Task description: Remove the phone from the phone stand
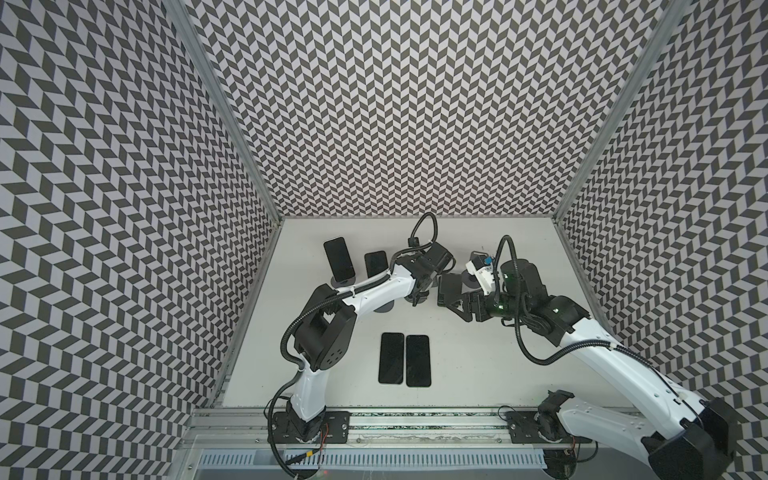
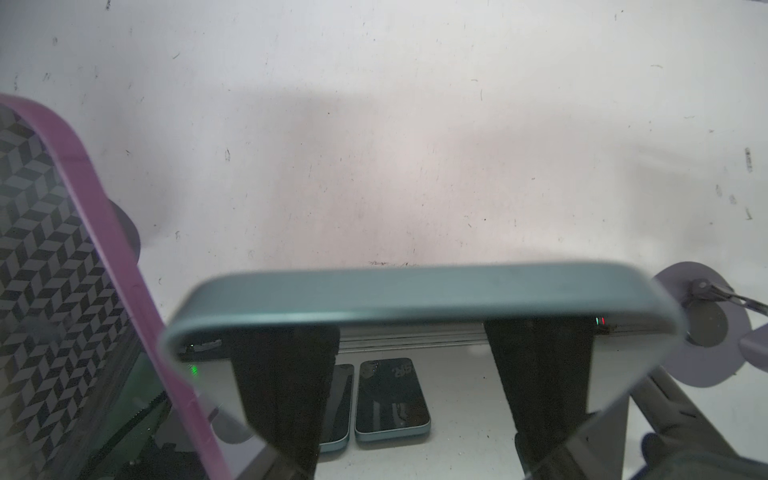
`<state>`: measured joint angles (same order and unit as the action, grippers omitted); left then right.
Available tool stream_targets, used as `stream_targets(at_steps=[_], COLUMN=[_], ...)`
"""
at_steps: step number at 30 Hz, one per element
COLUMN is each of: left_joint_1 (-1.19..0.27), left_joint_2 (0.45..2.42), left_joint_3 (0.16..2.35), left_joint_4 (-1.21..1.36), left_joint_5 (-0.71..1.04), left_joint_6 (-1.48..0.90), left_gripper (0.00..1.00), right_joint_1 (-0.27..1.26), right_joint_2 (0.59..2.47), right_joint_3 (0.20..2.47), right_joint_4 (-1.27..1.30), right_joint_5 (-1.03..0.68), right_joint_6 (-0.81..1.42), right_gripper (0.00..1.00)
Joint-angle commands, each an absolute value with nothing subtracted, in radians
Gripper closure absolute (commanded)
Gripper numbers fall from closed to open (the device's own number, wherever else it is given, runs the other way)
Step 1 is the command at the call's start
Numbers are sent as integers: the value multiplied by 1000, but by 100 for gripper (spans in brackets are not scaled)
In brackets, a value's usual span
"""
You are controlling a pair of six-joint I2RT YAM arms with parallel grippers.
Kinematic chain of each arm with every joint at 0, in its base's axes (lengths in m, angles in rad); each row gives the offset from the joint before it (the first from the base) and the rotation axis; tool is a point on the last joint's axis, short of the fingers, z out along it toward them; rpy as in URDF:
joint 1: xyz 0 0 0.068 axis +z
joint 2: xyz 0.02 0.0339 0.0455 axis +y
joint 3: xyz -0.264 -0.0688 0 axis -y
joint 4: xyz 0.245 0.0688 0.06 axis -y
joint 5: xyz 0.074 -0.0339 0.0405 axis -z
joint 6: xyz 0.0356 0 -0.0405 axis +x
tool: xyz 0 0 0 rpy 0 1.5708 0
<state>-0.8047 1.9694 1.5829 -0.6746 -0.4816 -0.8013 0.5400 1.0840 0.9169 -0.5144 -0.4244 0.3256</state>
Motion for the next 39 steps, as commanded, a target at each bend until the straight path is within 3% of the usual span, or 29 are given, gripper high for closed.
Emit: stream_targets(at_steps=[1, 39], left_joint_1=[-809, -820], left_joint_2=[1919, 1768], left_joint_3=[1586, 1511], left_joint_4=[-657, -610], left_joint_5=[-531, -552], left_joint_6=[-807, -738], left_gripper=[34, 34], right_joint_1=[537, 538], right_joint_2=[1080, 1125], right_joint_3=[919, 1027], right_joint_4=[-466, -513], right_joint_5=[-437, -381], right_joint_6=[327, 338], right_gripper=[24, 25])
